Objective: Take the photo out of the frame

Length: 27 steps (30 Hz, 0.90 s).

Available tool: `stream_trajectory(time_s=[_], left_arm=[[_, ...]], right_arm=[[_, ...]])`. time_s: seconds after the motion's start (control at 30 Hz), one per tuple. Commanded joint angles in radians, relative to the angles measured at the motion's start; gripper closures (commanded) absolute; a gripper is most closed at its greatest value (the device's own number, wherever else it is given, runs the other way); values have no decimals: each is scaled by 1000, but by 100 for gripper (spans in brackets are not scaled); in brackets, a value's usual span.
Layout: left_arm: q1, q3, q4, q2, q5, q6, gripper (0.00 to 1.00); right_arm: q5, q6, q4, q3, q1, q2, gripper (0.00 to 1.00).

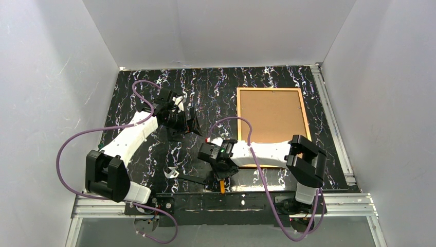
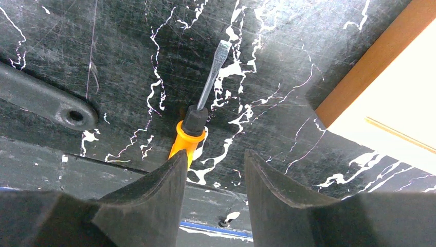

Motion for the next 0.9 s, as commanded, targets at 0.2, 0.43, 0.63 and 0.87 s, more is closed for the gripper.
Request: stream_trajectory(time_s=[0.2, 0.43, 0.63, 0.87], left_arm=[[-3, -9, -84, -25, -1, 20, 0], [2, -7, -93, -42, -18, 31, 0], [3, -8, -95, -63, -26, 35, 0], [3, -10, -96, -88, -38, 40, 0]], right_arm=[[70, -25, -55, 72, 28, -19, 45], [6, -55, -29, 94, 37, 38, 29], [-34, -70, -26, 105, 33, 102, 34], [-106, -76, 45, 64, 6, 108, 45]])
